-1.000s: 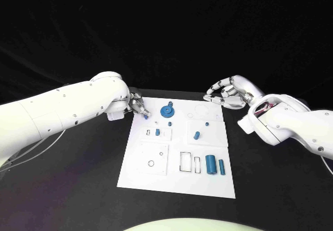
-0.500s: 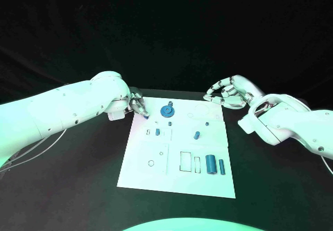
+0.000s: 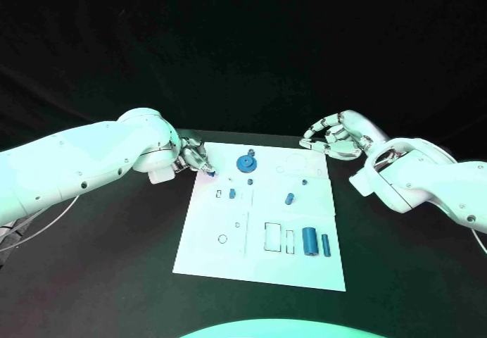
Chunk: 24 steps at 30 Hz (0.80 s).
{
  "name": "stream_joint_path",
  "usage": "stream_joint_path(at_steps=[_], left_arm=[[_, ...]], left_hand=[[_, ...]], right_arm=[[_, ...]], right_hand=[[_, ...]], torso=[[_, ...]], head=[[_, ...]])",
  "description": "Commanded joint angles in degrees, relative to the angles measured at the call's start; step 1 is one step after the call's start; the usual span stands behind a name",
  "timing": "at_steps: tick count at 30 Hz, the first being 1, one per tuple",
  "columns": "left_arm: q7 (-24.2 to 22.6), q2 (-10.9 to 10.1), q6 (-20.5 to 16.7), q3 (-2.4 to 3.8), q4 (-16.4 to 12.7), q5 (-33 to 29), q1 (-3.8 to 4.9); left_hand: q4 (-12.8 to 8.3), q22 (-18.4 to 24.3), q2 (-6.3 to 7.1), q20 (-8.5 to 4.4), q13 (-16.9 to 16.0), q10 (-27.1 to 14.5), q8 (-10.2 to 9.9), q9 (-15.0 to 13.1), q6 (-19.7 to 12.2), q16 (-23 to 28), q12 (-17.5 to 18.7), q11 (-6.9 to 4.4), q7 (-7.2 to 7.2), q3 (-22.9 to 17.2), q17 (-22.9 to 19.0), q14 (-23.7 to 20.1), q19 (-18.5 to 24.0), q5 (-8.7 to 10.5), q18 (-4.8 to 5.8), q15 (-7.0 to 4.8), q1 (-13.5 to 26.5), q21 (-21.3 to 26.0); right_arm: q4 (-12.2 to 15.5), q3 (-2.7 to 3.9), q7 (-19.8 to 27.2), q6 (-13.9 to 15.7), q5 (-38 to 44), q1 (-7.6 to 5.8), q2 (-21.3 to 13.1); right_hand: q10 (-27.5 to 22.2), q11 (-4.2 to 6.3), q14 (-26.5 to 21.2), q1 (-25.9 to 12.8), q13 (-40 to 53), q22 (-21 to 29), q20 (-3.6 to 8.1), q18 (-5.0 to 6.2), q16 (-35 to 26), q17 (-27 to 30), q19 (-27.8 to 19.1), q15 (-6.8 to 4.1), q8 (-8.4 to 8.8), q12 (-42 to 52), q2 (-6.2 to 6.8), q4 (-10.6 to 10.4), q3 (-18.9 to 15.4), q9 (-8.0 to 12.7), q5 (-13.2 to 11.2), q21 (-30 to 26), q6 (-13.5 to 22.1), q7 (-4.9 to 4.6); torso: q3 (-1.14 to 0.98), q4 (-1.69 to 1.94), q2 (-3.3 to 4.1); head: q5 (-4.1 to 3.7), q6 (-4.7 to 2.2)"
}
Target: Assemble the parts on the task board
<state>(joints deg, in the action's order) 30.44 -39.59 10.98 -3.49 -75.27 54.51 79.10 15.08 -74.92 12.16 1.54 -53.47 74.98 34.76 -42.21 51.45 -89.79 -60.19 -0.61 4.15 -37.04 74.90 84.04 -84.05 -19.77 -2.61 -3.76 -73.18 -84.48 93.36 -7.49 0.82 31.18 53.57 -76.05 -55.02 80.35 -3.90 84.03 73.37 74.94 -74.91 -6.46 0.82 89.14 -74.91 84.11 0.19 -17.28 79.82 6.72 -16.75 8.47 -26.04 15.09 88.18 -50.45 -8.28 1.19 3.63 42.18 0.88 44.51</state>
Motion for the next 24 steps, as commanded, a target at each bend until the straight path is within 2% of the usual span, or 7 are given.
stream_joint_path(at_steps=[1, 6, 9, 17, 24], left_arm=[[-1.0, -1.6, -3.9, 0.07, -3.2, -5.0, 0.02], [-1.5, -3.6, -5.3, -0.01, -6.9, -4.5, -0.26], [-1.9, -4.2, -5.9, -0.21, -8.3, -2.3, -0.79], [-2.4, -4.2, -6.2, -0.83, -9.7, 2.1, -2.27], [-2.1, -3.3, -5.7, -1.0, -9.6, 5.0, -3.13]], left_hand=[[-10.1, -5.1, 0.36, 0.03, -0.4, 0.8, 0.5, -0.2, 0.7, -0.2, -0.7, -0.06, -0.27, -10.8, 15.1, 6.0, -1.0, -0.86, 0.28, -0.21, 1.0, -0.2], [-10.7, -5.5, 0.8, -0.09, -0.8, 1.2, 0.8, -0.3, 1.1, -0.2, -1.1, -0.22, -0.43, -11.7, 15.1, 6.0, -1.2, -1.48, 0.37, -0.35, 1.8, -0.4], [-11.0, -5.7, 0.96, -0.14, -0.8, 1.4, 0.8, -0.4, 1.2, -0.2, -1.1, -0.28, -0.48, -11.9, 15.1, 6.0, -1.3, -1.7, 0.41, -0.39, 2.1, -0.5], [-11.1, -5.8, 1.06, -0.16, -0.9, 1.5, 0.9, -0.4, 1.3, -0.2, -1.2, -0.31, -0.53, -12.0, 15.1, 6.0, -1.3, -1.83, 0.43, -0.42, 2.2, -0.6], [-11.4, -6.0, 1.26, -0.22, -1.3, 1.8, 1.0, -0.4, 1.5, -0.2, -1.6, -0.4, -0.61, -12.3, 15.1, 6.0, -1.4, -2.12, 0.47, -0.49, 2.5, -0.7]], right_arm=[[0.0, -0.01, 0.2, -0.6, 0.3, 0.04, -0.1], [-0.1, -0.03, 0.2, -0.7, 0.3, 0.15, -0.2], [-0.1, -0.04, 0.3, -0.7, 0.3, 0.26, -0.2], [-0.1, -0.05, 0.3, -0.7, 0.3, 0.43, -0.2], [0.0, -0.05, 0.3, -0.8, 0.3, 0.48, -0.2]], right_hand=[[-0.1, 0.05, 5.2, -0.1, 4.4, -13.8, 0.45, -0.24, -0.3, -11.8, 4.6, -0.34, -0.33, -0.1, -0.13, 0.2, 0.0, 0.0, 0.2, -0.2, 0.3, -0.16], [-0.1, 0.05, 5.2, -0.1, 4.4, -13.8, 0.45, -0.24, -0.3, -11.8, 4.6, -0.34, -0.33, -0.1, -0.13, 0.2, 0.0, 0.0, 0.2, -0.2, 0.3, -0.16], [-0.1, 0.05, 5.2, -0.1, 4.4, -13.8, 0.45, -0.24, -0.3, -11.8, 4.6, -0.34, -0.33, -0.1, -0.13, 0.2, 0.0, 0.0, 0.2, -0.2, 0.3, -0.16], [-0.2, 0.05, 5.1, -0.1, 4.3, -13.7, 0.46, -0.21, -0.3, -11.7, 4.5, -0.34, -0.36, -0.1, -0.08, 0.2, 0.0, -0.1, 0.3, -0.4, 0.3, -0.16], [-0.2, 0.05, 5.1, -0.1, 4.3, -13.7, 0.46, -0.21, -0.3, -11.7, 4.5, -0.34, -0.36, -0.1, -0.08, 0.2, 0.0, -0.1, 0.3, -0.4, 0.3, -0.16]], torso=[[-0.03, 0.29, -0.22], [0.01, 0.33, -0.27], [-0.04, 0.24, -0.35], [0.02, 0.09, -0.25], [-0.07, 0.0, -0.16]], head=[[-0.04, 0.19], [-0.08, 0.31], [0.29, 0.33], [0.33, 0.3], [0.39, 0.34]])
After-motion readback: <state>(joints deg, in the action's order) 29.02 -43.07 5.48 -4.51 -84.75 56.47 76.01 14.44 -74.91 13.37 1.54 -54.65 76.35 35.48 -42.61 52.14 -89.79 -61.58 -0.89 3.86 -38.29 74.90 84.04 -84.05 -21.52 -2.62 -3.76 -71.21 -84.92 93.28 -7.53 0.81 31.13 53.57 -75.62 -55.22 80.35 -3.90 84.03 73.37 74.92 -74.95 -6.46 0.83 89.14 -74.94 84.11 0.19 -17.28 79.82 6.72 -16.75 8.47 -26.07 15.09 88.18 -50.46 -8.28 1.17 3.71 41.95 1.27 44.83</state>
